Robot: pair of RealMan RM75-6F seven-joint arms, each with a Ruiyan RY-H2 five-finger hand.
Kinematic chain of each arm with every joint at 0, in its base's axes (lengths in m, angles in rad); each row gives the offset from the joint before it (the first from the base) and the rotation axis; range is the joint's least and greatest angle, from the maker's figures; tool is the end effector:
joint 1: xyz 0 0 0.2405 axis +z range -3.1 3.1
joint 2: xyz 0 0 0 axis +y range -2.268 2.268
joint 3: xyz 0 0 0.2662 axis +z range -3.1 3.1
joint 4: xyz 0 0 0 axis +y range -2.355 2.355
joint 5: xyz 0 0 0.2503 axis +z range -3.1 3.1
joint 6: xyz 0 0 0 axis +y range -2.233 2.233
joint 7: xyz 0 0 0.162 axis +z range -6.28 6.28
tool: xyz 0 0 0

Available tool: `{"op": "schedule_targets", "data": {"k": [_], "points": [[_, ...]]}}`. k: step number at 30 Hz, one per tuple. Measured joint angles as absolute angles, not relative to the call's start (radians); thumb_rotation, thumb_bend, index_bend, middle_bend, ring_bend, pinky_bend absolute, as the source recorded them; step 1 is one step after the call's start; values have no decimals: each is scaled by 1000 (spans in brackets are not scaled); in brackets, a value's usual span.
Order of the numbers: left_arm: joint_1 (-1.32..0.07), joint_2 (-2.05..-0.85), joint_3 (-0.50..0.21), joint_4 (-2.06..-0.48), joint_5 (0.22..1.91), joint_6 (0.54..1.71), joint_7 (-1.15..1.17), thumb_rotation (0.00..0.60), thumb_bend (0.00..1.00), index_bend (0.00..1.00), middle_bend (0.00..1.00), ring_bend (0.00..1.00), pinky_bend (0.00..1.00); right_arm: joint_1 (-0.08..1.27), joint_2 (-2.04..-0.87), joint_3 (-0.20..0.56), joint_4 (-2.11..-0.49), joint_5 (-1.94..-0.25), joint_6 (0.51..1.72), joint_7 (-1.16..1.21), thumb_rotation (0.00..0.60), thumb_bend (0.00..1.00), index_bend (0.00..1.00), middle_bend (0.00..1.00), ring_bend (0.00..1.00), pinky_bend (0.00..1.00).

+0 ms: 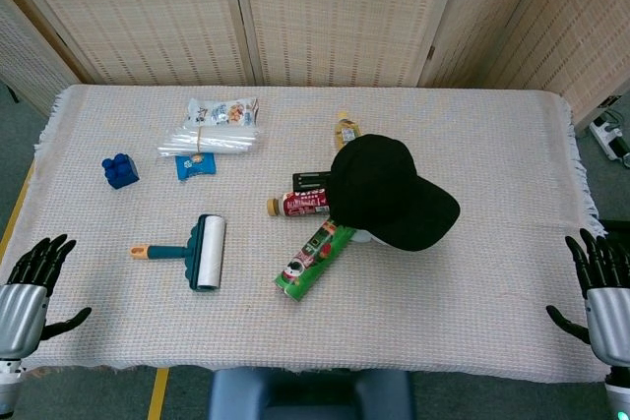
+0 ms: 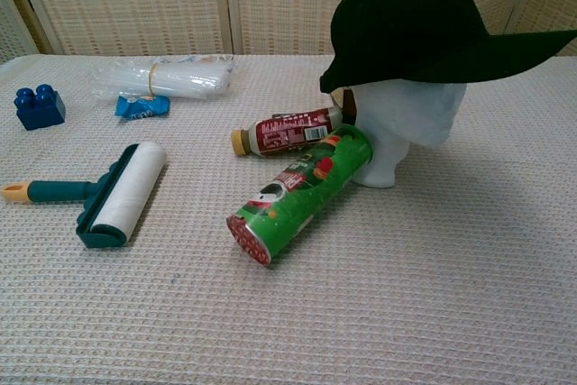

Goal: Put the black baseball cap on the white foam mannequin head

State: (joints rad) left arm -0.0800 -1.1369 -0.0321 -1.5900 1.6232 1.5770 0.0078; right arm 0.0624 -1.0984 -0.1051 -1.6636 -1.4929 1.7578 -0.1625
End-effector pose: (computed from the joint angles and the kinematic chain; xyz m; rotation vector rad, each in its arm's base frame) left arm -0.3174 0.1957 0.1257 -1.4461 -0.7931 -1.0060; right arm -0.3281 -0.1555 0.1480 1.3299 -0.7321 0.8353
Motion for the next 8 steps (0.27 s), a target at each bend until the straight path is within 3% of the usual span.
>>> {"op": "schedule_targets", "data": {"k": [8], "points": [[-81, -1141, -8, -1594, 1641, 1559, 45, 600, 126, 100, 95, 12, 177, 33, -1080, -78, -1666, -1516, 1750, -150, 600, 64, 0, 0, 0, 0]]}}
